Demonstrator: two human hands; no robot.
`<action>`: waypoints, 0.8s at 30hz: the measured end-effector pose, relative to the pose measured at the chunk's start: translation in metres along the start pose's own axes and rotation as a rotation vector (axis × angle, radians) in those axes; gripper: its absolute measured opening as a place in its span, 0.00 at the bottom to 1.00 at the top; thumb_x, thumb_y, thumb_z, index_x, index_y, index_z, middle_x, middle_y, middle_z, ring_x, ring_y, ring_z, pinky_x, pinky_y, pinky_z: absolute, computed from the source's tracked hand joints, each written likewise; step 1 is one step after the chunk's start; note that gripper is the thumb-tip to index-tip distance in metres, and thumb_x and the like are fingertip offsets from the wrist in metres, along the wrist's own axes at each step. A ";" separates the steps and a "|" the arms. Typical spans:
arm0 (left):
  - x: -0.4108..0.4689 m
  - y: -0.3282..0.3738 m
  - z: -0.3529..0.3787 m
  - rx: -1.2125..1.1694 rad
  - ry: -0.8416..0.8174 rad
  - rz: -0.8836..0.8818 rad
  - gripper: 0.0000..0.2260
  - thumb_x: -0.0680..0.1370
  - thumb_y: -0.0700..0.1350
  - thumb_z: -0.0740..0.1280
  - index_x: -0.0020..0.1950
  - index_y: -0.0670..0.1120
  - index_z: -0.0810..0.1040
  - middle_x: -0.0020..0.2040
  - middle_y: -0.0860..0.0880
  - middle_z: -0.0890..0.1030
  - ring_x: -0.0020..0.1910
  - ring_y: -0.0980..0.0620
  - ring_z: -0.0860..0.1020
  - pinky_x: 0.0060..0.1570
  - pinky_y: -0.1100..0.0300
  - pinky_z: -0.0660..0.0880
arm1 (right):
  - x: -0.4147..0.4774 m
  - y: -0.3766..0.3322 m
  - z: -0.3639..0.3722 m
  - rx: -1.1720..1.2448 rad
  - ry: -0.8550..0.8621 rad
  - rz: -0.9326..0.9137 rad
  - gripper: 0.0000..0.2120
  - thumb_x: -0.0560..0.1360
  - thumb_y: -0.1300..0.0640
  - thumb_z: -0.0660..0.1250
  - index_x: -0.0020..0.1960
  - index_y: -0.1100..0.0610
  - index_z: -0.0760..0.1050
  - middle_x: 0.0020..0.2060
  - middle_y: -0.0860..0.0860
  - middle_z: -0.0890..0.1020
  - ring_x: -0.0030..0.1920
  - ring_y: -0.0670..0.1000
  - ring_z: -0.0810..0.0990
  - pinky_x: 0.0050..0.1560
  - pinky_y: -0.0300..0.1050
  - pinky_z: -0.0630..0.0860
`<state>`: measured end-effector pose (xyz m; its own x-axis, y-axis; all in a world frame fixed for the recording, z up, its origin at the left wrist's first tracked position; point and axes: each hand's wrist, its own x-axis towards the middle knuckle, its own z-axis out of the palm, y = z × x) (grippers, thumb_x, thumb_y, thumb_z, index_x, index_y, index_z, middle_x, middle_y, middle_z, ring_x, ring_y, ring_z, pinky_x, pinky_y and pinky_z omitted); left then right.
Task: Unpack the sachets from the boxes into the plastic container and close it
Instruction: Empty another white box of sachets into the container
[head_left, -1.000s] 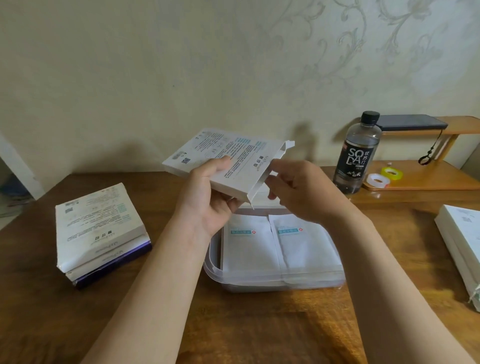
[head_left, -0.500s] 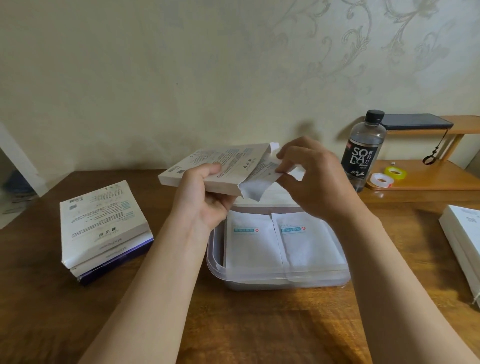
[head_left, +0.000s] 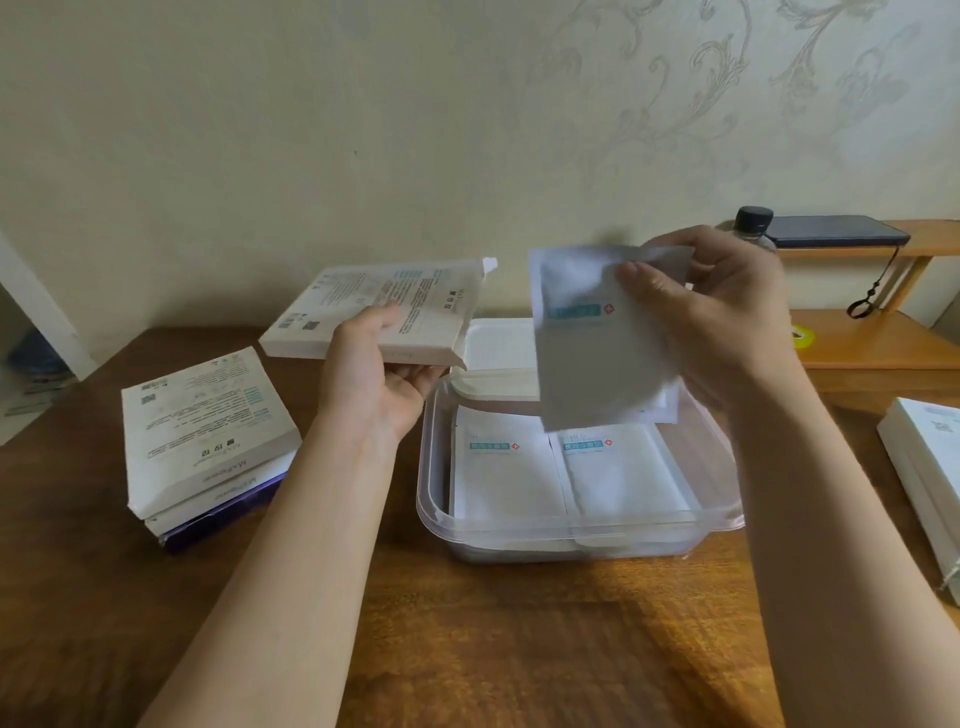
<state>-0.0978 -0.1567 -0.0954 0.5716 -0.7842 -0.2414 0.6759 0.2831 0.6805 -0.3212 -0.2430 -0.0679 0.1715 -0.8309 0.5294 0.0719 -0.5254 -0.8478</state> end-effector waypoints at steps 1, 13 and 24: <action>0.000 -0.001 0.000 -0.022 -0.002 0.017 0.11 0.78 0.38 0.69 0.59 0.48 0.76 0.48 0.44 0.85 0.47 0.46 0.85 0.47 0.50 0.84 | 0.000 0.002 -0.001 -0.011 -0.016 0.053 0.07 0.73 0.63 0.74 0.40 0.52 0.81 0.36 0.52 0.83 0.38 0.55 0.82 0.41 0.56 0.82; -0.003 -0.013 0.007 -0.098 -0.086 0.011 0.13 0.77 0.42 0.71 0.61 0.48 0.78 0.42 0.46 0.86 0.42 0.49 0.84 0.42 0.58 0.81 | -0.018 0.033 0.053 -0.086 -0.178 0.645 0.04 0.75 0.68 0.69 0.49 0.67 0.78 0.51 0.68 0.83 0.51 0.67 0.83 0.53 0.67 0.80; -0.005 -0.018 0.009 -0.054 -0.153 -0.010 0.10 0.78 0.42 0.70 0.58 0.48 0.79 0.41 0.47 0.87 0.43 0.48 0.84 0.46 0.56 0.81 | -0.026 0.021 0.050 -0.794 -0.640 0.614 0.17 0.73 0.61 0.74 0.60 0.56 0.74 0.49 0.56 0.82 0.43 0.57 0.85 0.44 0.54 0.85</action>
<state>-0.1171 -0.1628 -0.1009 0.4898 -0.8610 -0.1372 0.7079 0.3009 0.6390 -0.2752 -0.2231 -0.1014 0.4398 -0.8592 -0.2615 -0.7839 -0.2252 -0.5787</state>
